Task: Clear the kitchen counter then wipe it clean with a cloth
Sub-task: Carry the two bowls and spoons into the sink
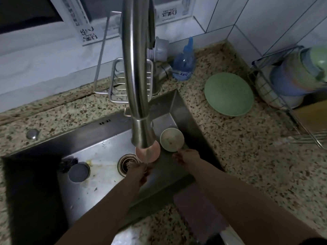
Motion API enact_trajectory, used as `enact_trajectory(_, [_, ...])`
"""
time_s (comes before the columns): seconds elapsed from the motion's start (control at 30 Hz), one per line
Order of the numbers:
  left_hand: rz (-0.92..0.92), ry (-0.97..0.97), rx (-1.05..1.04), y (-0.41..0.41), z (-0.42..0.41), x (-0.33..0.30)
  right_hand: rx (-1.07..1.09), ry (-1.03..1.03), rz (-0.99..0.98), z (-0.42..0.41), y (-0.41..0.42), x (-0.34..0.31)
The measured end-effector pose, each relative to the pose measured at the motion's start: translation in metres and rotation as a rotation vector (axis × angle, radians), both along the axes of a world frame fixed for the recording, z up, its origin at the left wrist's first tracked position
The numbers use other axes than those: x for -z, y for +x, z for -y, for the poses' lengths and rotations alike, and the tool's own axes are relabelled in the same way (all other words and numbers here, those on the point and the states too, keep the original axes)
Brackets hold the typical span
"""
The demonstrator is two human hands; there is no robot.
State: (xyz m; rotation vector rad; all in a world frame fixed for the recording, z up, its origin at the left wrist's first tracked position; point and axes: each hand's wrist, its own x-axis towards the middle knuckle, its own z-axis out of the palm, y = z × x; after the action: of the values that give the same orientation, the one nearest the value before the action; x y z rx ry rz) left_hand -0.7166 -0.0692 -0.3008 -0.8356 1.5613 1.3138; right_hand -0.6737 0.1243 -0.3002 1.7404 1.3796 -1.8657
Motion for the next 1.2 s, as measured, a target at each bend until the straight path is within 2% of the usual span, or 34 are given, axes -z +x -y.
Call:
enact_trajectory(0.33, [0.127, 0.005, -0.277, -0.003, -0.010, 0.046, 0.130, -0.176, 0.091, -0.007, -0.006, 0.049])
enact_trajectory(0.5, [0.162, 0.104, -0.415, -0.001, -0.014, 0.055, 0.175, -0.245, 0.100, -0.005, -0.003, 0.049])
enact_trajectory(0.73, [0.090, 0.134, -0.309, -0.004, -0.023, 0.034, 0.158, -0.226, 0.062, -0.018, -0.003, 0.028])
enact_trajectory(0.87, [0.018, 0.140, -0.275, -0.014, -0.025, 0.009, 0.099, -0.162, -0.025, -0.023, -0.008, -0.001])
enact_trajectory(1.07, [-0.021, 0.135, -0.297, -0.023, -0.053, -0.042, -0.032, -0.187, -0.137, -0.033, -0.005, -0.063])
enact_trajectory(1.2, [-0.071, 0.133, -0.080, -0.027, -0.086, -0.063, 0.149, -0.133, -0.294, -0.058, -0.002, -0.093])
